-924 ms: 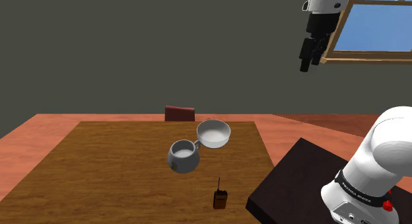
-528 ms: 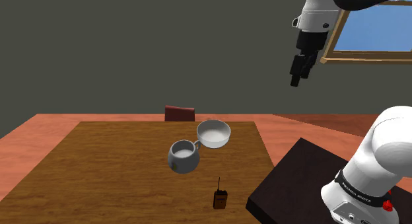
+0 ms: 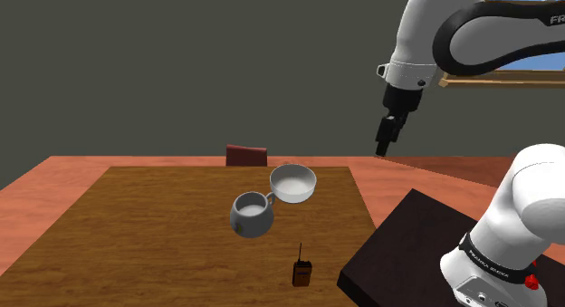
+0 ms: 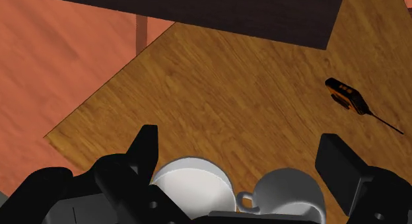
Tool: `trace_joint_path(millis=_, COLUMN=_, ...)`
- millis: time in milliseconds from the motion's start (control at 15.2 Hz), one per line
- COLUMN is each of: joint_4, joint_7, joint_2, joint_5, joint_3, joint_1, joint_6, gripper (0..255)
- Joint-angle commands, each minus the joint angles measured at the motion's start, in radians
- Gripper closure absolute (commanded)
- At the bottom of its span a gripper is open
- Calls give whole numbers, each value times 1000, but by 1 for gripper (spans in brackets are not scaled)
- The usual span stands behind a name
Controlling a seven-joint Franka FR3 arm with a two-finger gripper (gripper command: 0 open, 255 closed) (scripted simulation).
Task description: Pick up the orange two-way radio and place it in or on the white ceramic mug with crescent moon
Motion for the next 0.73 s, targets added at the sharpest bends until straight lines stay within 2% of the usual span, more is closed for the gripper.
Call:
trace_joint_path(millis=0, joint_4=-37, joint_7=-3, joint_2=22, joint_5=23, joint_3=16, joint_1=24, joint_6=73, gripper=0)
trace_joint_path(millis=330, joint_4=-123, joint_7=-4, joint_2=109, joint_5=90, joint_3=68, joint_1=94, joint_6=274, gripper=0)
trace_joint_path(millis=660, joint_4=-172, joint_7=-10, joint_2=251, joint_5=161, joint_3=122, joint_1=170, joint_6=497, gripper=0)
